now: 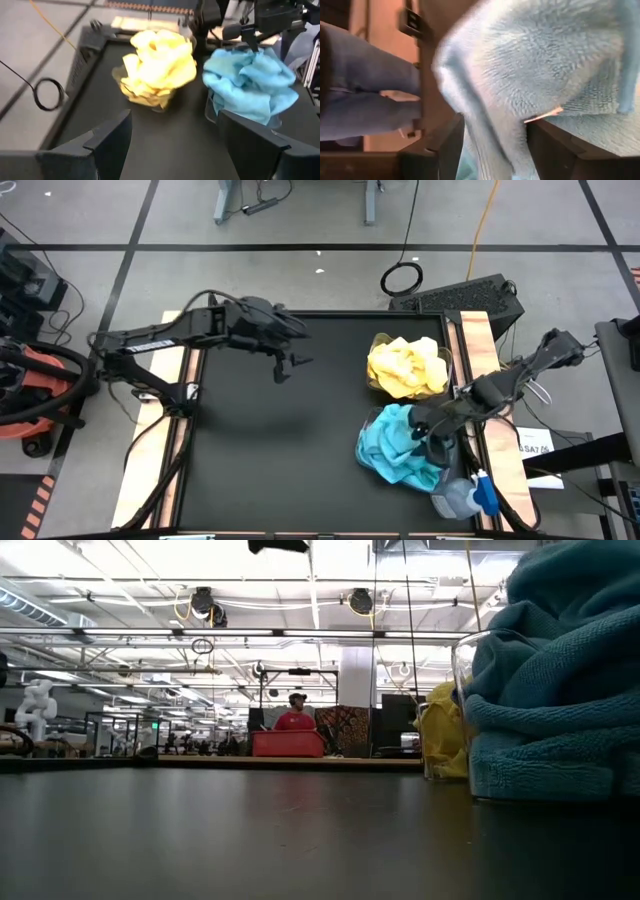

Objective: Sort microfiber towel by color & place in baskets
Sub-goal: Put the blue microfiber cloth into the bottom transparent bin, then return to Home Position

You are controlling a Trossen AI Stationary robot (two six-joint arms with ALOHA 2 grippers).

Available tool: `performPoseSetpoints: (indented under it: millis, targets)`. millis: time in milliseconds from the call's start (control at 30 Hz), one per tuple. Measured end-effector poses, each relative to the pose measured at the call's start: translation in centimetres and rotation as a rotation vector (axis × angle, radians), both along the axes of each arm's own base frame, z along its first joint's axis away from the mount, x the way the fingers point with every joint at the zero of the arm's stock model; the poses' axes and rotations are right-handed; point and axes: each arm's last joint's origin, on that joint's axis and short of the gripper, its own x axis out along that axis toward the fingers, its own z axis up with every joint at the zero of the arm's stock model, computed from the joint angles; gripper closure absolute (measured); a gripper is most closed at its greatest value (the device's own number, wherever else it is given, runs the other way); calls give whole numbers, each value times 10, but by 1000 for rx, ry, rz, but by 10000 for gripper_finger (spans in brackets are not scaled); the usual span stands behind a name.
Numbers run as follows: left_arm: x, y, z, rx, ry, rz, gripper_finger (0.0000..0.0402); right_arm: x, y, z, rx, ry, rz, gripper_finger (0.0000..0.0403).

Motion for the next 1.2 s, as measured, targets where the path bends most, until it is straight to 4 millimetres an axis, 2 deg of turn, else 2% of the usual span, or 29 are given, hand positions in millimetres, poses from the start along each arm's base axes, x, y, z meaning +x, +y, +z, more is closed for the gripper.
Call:
performPoseSetpoints:
  millis: [300,600,767,900,1067,1200]
  targets:
    - [-43,2,23,22,-24,33,103,-17,-14,59,-42,-190,-49,200]
    - [-79,-3,36,50,-26,76,103,-50,-40,110,-151,-457,-154,200]
    - [-101,-5,47,81,-87,119,103,-74,-56,123,-162,-564,-197,200]
    - [-122,-8,48,94,-116,169,103,-95,-69,128,-148,-640,-228,200]
    - [-144,-11,42,46,-155,220,103,-117,-81,132,-118,-711,-236,200]
    - [-158,-13,30,-4,-175,263,103,-132,-91,132,-132,-759,-250,200]
